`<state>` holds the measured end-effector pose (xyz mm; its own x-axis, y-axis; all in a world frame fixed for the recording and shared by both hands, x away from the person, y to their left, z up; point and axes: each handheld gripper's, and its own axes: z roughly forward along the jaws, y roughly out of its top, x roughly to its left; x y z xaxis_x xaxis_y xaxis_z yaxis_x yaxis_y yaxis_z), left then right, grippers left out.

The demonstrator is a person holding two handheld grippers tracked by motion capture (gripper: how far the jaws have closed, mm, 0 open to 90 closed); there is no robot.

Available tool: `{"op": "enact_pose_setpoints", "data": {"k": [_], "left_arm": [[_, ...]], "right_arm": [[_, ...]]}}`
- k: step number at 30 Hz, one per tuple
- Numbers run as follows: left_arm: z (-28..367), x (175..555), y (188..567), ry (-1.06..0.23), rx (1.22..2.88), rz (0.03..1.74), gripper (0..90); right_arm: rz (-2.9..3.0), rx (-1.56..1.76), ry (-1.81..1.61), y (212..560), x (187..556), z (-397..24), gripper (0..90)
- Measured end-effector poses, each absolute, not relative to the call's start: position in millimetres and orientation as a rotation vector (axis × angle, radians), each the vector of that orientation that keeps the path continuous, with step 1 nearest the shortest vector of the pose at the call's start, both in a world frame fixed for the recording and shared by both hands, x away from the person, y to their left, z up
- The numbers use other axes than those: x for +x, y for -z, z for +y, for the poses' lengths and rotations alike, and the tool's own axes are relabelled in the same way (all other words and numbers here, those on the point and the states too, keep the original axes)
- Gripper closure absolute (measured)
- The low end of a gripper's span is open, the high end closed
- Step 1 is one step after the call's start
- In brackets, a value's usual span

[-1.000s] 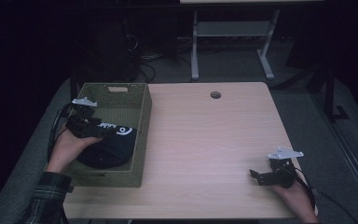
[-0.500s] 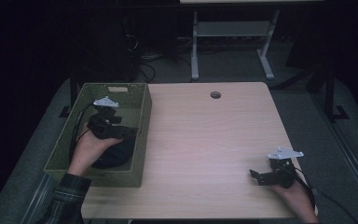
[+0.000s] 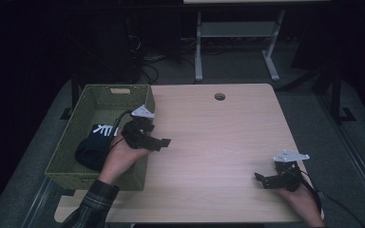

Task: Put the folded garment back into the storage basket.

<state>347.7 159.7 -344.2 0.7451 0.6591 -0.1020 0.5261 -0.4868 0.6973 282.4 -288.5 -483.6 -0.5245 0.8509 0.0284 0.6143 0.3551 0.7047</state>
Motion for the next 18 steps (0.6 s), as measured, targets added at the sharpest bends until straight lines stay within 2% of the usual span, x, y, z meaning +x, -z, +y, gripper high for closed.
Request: {"op": "enact_pose_setpoints", "data": {"k": [18], "left_arm": [[89,330,401,-0.175,2.309,0.74,13.6]], "right_arm": [[2.281,1.29,-0.961,484,282,-289,2.0]]}}
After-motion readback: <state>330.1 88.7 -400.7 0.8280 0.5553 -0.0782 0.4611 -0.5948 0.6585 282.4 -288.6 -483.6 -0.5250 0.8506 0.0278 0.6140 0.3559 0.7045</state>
